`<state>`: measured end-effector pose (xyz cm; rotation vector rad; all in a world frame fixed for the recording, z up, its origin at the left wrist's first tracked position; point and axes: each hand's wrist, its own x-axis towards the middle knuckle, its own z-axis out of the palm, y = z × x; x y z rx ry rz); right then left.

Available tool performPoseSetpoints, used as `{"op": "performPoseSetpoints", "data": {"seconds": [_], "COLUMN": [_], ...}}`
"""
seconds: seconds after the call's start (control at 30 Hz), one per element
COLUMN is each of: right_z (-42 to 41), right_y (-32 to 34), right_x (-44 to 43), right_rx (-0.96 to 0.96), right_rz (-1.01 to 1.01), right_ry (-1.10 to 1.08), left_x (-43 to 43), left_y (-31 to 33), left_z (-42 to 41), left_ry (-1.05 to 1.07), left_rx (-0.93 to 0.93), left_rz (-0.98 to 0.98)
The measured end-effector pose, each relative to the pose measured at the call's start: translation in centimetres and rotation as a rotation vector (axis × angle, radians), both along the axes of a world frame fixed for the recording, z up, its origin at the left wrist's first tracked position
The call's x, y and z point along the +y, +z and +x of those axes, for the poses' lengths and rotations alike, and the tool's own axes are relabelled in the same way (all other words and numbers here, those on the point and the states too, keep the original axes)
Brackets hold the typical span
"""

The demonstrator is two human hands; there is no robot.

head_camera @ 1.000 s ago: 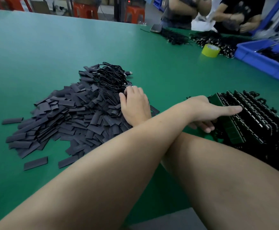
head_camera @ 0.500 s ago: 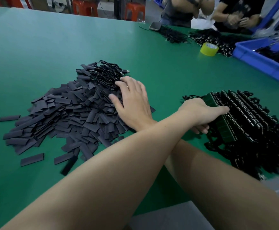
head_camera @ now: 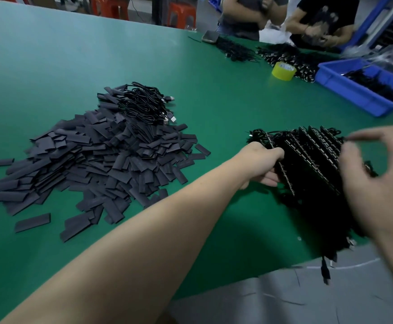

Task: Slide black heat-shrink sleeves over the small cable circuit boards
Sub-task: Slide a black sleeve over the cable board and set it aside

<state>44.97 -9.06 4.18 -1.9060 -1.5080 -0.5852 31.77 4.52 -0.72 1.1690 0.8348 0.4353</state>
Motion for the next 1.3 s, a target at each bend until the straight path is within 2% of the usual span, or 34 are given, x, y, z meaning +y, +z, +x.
{"op": "performPoseSetpoints", "data": {"seconds": [0.03,0.1,0.17,0.23,0.63,0.87,1.1,1.3], "right_z": [2.6,6.3,6.1,4.4,1.1,0.4,0.2,-0.4], "right_y": [0.9,1.1,0.3,-0.5,-6.8,-8.5,-8.4,-8.8], "right_x": [1.0,2.3,3.2,3.6,5.6,10.6,16.4,19.9], "right_rx": [0.064,0.234,0.264,0.206,0.215,0.115,0.093,0.071], "right_rz": [-0.075,-0.325,-0.496,-0.571,-0.221,-0.204,-0.215,-0.207], "right_ry": [-0.223,-0.460,-0.470,-0.412,-0.201,-0.106,0.013,0.099], "left_x": [0.1,-0.2,-0.4,-0.6,-1.1,1.4,4.7,6.5], "left_y": [-0.4,-0.9,-1.7,-2.3,-5.8,-6.6,-6.6,-6.2], "left_z": [-0.2,-0.5,-0.7,-1.0,-1.6,-1.7,-1.9,-2.6], "left_ry": [0.015,0.050,0.061,0.075,0.273,0.431,0.562,0.651], "left_rx": [-0.012,-0.030,-0.041,-0.062,-0.076,-0.113,-0.176,-0.179], "left_rz": [-0.005,-0.009,-0.026,-0.034,-0.045,-0.123,-0.160,-0.113]}}
